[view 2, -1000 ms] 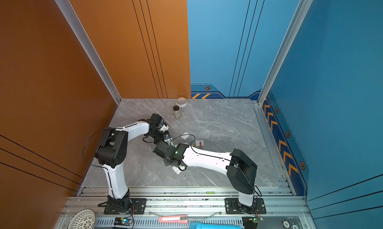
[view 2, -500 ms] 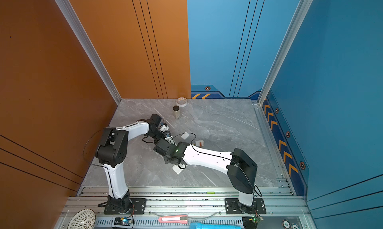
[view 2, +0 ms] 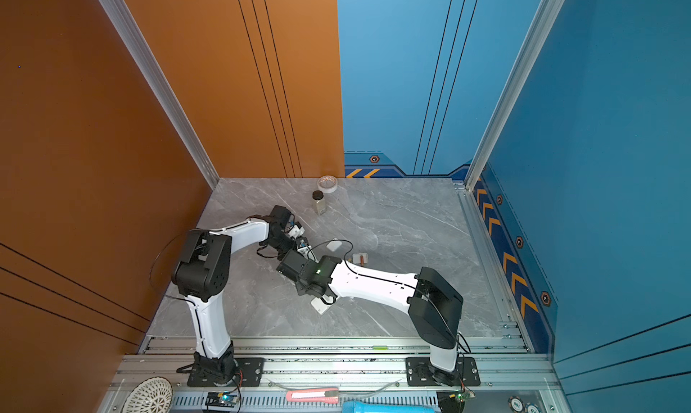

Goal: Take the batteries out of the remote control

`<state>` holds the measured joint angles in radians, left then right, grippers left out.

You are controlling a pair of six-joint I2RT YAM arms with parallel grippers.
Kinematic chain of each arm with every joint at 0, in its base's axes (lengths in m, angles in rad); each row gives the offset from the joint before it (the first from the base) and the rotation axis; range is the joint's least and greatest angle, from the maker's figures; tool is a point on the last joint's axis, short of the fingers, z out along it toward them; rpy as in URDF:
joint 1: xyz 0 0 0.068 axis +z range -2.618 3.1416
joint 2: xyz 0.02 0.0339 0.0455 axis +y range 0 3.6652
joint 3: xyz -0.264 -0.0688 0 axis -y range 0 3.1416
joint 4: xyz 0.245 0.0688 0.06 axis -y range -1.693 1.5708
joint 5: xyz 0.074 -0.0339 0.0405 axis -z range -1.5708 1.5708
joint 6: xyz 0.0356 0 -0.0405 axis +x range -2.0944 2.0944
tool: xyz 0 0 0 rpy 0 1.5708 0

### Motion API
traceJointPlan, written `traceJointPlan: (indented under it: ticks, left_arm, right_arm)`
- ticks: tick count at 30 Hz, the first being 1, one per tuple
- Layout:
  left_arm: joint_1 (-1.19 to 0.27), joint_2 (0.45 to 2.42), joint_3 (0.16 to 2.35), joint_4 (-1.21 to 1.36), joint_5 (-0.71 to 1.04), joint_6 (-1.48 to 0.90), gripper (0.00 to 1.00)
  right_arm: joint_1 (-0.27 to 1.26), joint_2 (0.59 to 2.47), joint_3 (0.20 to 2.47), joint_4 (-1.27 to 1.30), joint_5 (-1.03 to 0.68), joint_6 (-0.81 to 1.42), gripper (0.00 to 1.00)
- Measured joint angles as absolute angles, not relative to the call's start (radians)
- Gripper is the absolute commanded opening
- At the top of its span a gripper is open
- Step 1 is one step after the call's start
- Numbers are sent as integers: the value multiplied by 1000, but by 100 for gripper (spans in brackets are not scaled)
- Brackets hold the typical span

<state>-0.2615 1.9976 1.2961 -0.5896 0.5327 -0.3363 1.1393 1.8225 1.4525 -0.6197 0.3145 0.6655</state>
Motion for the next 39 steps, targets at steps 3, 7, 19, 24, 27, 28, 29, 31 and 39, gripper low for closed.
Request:
traceJointPlan:
  ticks: [3,7,19,24,27,28,29,31,39]
  left_arm:
    - [-261,1998,1296,-590,533,-336,11]
    - [-261,1998,1296,-590,533,-336,10]
    - [-253,1987,1255,-540,559,-334,10]
    - [-253,1967,1213,-470,570,-343,10]
    - [-253,1959,1196,-439,574,-353,10]
    - [-253,1956,1191,-432,574,-358,10]
    - [-253,1953,1186,-424,574,-363,10]
    - [-253,1949,1181,-416,573,-374,10]
    - [-230,1929,1219,-441,569,-448,45]
  right_arm:
    - [1138,1826,1452,-620,314,665,0]
    - [1138,1830,1452,-619,311,665,0]
    - [1112,1830,1402,-522,258,662,0]
    - [1106,1811,1356,-461,255,675,0]
    - [1106,1806,1343,-442,258,680,0]
    - [1106,1804,1340,-438,259,680,0]
    - [1106,1801,1333,-432,259,680,0]
    - [1106,1795,1323,-424,262,680,0]
    - [1113,1752,1299,-423,320,680,0]
